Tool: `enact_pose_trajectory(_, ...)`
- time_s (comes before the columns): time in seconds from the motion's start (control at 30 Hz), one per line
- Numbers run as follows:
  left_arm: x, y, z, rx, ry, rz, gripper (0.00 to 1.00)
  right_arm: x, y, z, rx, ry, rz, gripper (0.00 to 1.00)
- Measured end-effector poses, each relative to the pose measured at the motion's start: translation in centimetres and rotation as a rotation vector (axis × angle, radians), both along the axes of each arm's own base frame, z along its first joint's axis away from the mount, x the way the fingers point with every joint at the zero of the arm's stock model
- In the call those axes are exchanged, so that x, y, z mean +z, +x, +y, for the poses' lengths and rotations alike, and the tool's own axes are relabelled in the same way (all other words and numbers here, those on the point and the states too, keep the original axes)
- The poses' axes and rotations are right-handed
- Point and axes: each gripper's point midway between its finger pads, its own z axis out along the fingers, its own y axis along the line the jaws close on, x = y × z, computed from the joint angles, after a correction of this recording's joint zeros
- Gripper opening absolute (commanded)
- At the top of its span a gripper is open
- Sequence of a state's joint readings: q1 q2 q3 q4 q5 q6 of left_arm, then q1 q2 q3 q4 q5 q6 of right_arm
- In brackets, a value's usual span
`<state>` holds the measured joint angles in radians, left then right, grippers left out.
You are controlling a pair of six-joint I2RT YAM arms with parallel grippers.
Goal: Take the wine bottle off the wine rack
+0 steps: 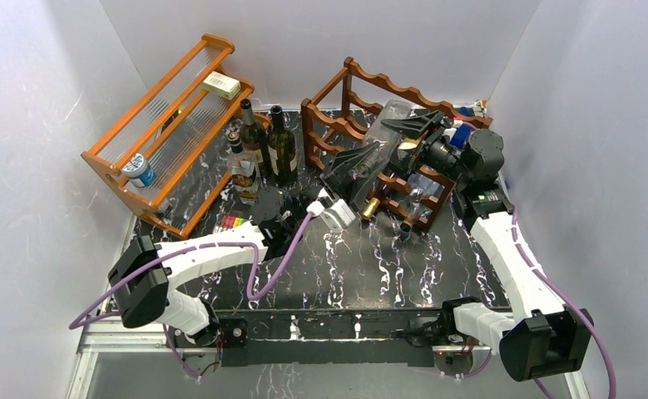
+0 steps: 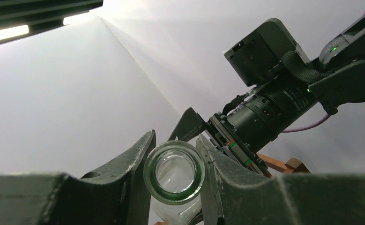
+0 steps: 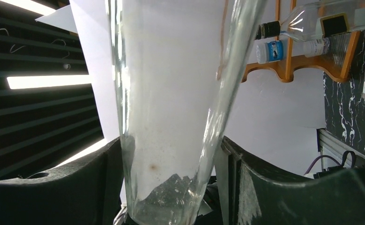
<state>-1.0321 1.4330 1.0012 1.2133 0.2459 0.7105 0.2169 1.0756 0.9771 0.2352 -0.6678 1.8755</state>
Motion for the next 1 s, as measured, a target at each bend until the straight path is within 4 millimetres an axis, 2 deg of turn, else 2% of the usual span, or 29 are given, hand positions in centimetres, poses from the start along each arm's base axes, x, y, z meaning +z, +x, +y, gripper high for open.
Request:
enact_pose_trajectory(0.07, -0.1, 0.1, 0.0, 0.004, 0.001, 0.013, 0.0, -0.2, 0.0, 0.0, -0.002, -0.002, -0.003, 0.97)
enact_pose_trajectory(0.3, -0.5, 1.1, 0.3, 0.059, 0.005, 0.052, 0.0, -0.2, -0.4, -0.2, -0.017, -0.006, -0.021, 0.98)
enact_pose_trajectory(0.43, 0.0, 1.9, 1.3, 0.115, -0.02, 0.07, 0.0, -0.1, -0.7, -0.4, -0.026, -0.011, -0.021, 0.98)
enact_pose_trajectory(0.7, 2.7, 2.8, 5.0, 0.242, -0.125, 0.101, 0.0, -1.9, -0.2, -1.0, -0.051, -0.048, 0.052, 0.98)
enact_pose_trajectory(0.83, 4.1, 2.6, 7.6, 0.284, -0.193, 0.118, 0.0, -2.7, 0.3, -1.6, -0.073, -0.077, 0.069, 0.98)
enact_pose_trajectory(1.0, 4.8, 1.9, 10.7, 0.31, -0.259, 0.165, 0.0, -2.7, 0.3, -2.0, -0.076, -0.101, 0.052, 0.98)
